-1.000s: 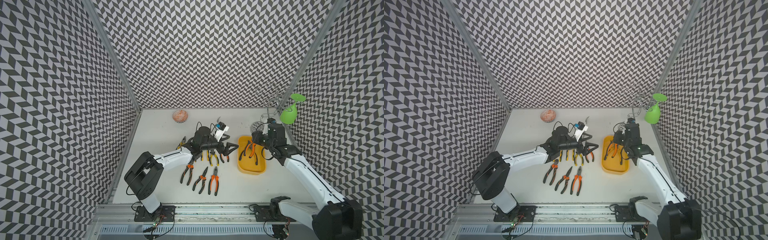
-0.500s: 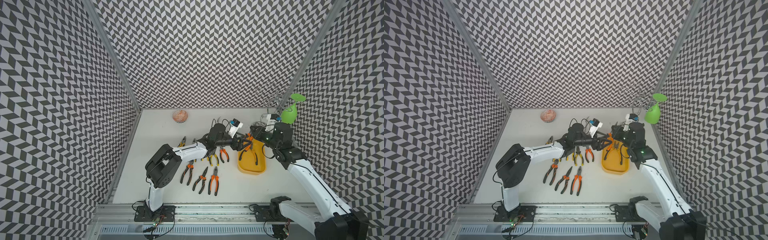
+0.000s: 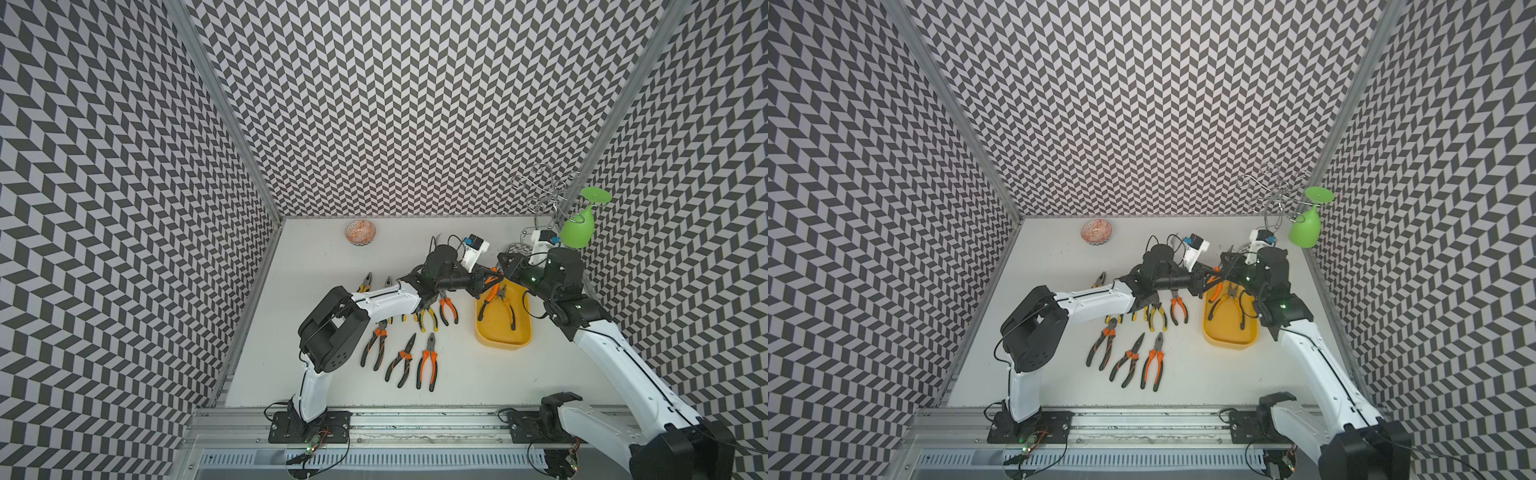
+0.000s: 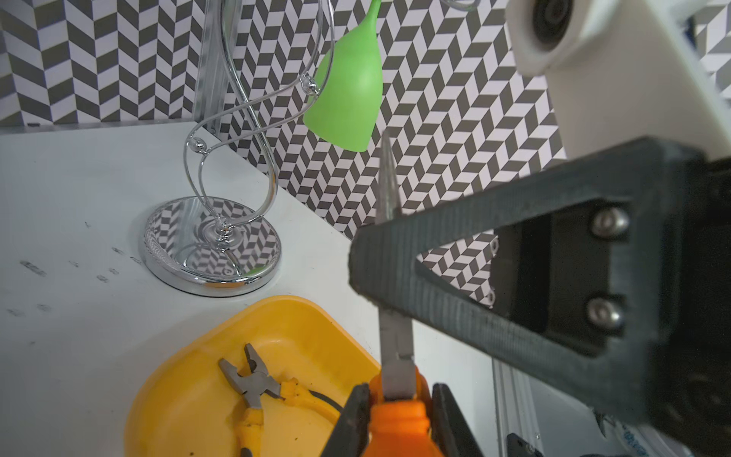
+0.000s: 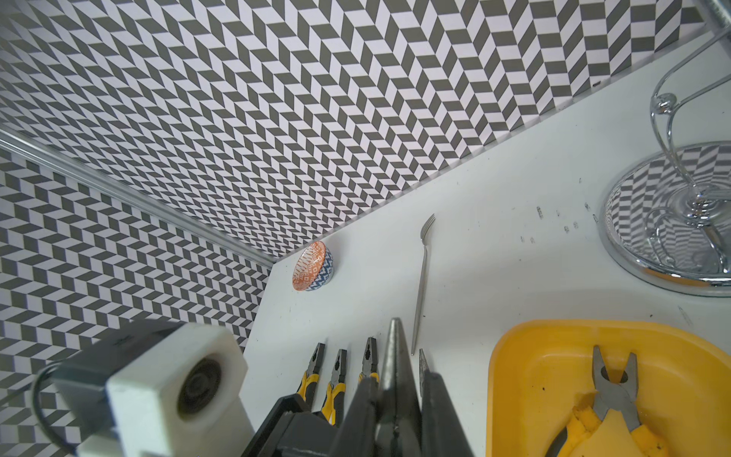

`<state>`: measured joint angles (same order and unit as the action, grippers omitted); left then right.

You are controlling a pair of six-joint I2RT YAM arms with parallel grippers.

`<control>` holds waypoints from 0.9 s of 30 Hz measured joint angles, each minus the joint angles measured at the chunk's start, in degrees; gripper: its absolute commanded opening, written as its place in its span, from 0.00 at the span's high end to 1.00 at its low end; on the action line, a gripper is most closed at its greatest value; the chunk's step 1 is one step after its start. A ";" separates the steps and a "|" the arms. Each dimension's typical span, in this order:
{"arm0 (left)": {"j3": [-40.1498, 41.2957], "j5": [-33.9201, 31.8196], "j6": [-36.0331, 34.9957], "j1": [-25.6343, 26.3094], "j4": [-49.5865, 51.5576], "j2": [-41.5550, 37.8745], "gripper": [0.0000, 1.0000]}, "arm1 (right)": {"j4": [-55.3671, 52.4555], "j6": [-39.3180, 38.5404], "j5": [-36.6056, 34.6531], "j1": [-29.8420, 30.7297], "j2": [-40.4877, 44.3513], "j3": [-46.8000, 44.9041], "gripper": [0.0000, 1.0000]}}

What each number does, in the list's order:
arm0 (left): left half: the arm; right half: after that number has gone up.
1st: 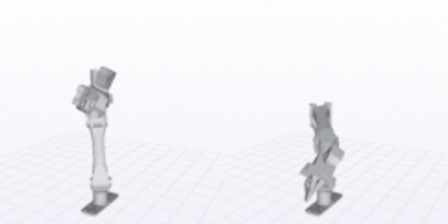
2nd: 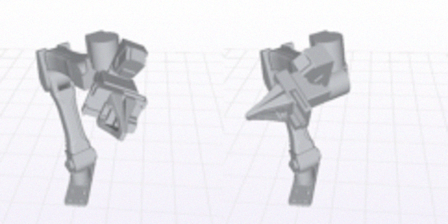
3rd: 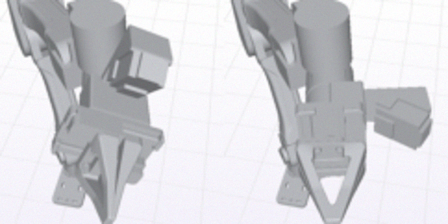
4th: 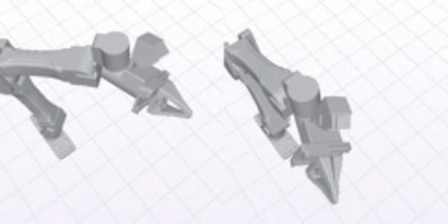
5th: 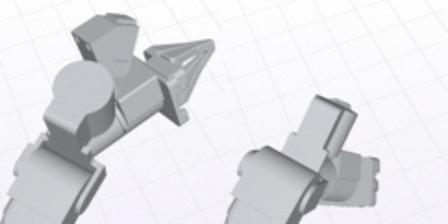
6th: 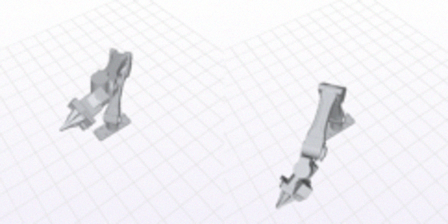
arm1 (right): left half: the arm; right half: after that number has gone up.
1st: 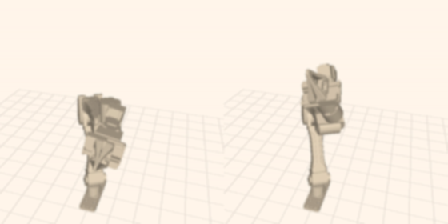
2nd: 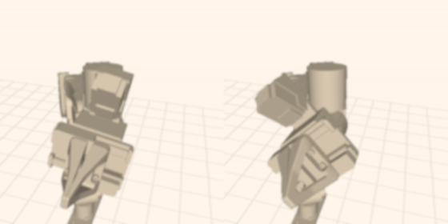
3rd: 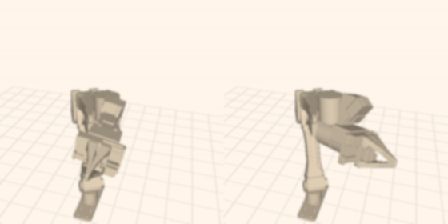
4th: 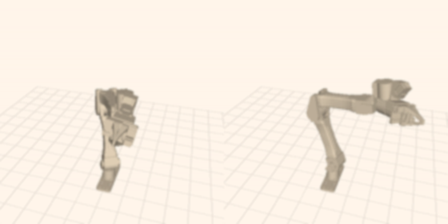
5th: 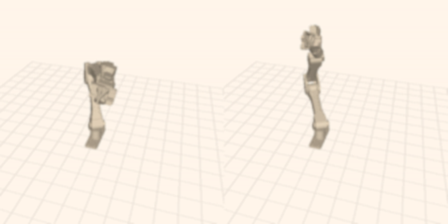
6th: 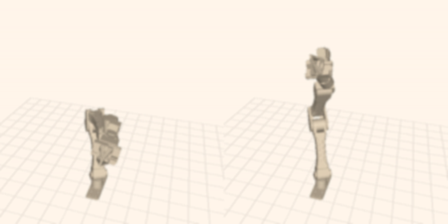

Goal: Take the pliers out of the storage box
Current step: Pick up the pliers from the storage box, then place the pliers at the center of the board.

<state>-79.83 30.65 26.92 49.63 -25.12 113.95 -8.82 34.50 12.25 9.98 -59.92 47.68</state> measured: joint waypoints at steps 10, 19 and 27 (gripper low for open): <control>0.31 2.75 -0.50 -0.57 0.94 -0.07 1.00 | 0.24 -5.09 -0.72 0.00 1.07 -0.02 0.29; 8.00 10.97 -9.84 -7.61 9.49 -6.97 1.00 | 5.29 -15.69 2.05 0.00 5.38 -2.03 0.01; 11.89 14.91 -23.63 -20.31 24.13 -16.46 1.00 | 12.31 -22.84 9.38 8.39 3.91 -5.51 0.00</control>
<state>-67.94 45.56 3.29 29.32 -0.99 97.49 3.49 11.66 21.63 18.37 -56.01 42.17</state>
